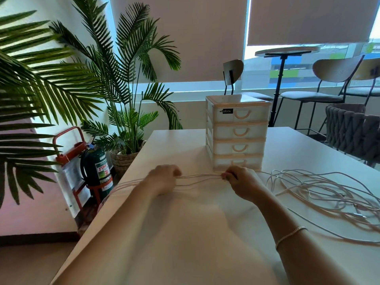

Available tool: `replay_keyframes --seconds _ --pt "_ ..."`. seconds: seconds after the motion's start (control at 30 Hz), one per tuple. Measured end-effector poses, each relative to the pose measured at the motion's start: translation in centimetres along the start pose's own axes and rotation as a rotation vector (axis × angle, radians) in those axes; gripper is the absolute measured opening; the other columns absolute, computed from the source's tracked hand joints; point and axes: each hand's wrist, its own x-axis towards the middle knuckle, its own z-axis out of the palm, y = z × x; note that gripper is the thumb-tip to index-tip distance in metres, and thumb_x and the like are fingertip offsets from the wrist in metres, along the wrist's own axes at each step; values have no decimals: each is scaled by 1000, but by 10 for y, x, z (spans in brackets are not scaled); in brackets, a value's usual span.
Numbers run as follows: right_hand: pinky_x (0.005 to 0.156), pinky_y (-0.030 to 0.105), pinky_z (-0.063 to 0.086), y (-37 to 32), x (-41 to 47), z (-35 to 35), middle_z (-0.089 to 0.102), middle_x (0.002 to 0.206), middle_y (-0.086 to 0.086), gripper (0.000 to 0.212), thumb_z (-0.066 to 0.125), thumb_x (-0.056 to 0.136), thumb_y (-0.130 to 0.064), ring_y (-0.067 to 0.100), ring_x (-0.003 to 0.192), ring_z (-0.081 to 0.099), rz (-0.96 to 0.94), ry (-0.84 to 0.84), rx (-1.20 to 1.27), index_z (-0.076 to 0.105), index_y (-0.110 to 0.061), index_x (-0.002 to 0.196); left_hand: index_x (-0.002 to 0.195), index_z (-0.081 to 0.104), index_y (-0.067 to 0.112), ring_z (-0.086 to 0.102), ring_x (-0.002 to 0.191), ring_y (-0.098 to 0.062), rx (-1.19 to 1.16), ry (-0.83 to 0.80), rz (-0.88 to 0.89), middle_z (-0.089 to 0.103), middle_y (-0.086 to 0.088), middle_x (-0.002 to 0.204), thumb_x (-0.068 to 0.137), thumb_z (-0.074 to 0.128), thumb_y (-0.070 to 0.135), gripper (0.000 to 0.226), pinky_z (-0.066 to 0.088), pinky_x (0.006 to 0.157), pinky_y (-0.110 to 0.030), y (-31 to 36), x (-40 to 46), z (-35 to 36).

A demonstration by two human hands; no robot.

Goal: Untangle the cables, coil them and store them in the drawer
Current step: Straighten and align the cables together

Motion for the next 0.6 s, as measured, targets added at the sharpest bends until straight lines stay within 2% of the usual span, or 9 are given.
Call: replay_keyframes --seconds 0.07,0.13,0.2,0.3,0.37,0.43,0.47,0.53,0.6 --pt "69 27 38 -3 -2 1 62 89 6 23 48 95 -24 19 83 53 -21 -1 10 66 -10 96 119 59 15 51 117 -25 -167 9 101 58 -9 127 96 39 20 30 39 98 -30 38 -1 7" --pt "67 24 34 -3 -2 2 57 83 1 22 48 95 -23 16 80 50 -39 2 11 65 -10 95 115 58 12 53 108 -29 -211 -25 133 60 -13 121 99 34 26 32 41 90 -32 67 -3 16" --pt "66 24 32 -1 -2 3 55 83 -1 22 47 95 -22 15 79 49 -41 -1 3 64 -9 95 108 59 14 55 96 -24 -253 -58 127 63 -11 112 99 31 26 31 43 83 -32 79 -2 26" --pt "65 24 33 3 0 3 55 86 0 22 46 95 -23 15 79 49 -47 -33 -7 64 -10 95 89 54 18 52 81 -18 -315 -83 151 63 -6 95 100 31 25 27 37 73 -26 78 0 34" --pt "59 24 33 2 1 2 54 81 -2 21 47 95 -24 14 76 48 -56 -70 10 63 -13 86 90 55 16 52 83 -20 -333 -69 174 62 -9 97 100 34 23 24 36 72 -26 73 0 38" --pt "53 20 34 2 1 1 54 72 -3 27 47 94 -22 12 63 46 -49 -122 28 57 -18 70 99 58 10 56 93 -25 -363 -53 181 63 -11 105 99 37 21 24 38 76 -29 69 -2 41" --pt "51 20 34 2 0 1 57 69 -2 28 46 94 -19 10 57 45 -27 -158 50 57 -17 67 101 58 9 56 98 -27 -369 -48 186 63 -12 108 99 37 20 24 38 77 -28 68 -2 43" --pt "46 21 37 5 -1 -2 64 69 2 24 45 91 -14 11 47 45 36 -210 119 64 -11 77 103 59 8 56 102 -26 -370 -31 191 63 -11 110 99 39 18 23 37 76 -25 66 -3 47" --pt "42 19 37 9 -2 -8 66 68 -1 18 47 92 -15 10 43 46 70 -223 145 62 -13 82 102 60 8 57 103 -26 -385 7 200 65 -10 110 98 41 17 21 39 80 -25 64 -3 51"
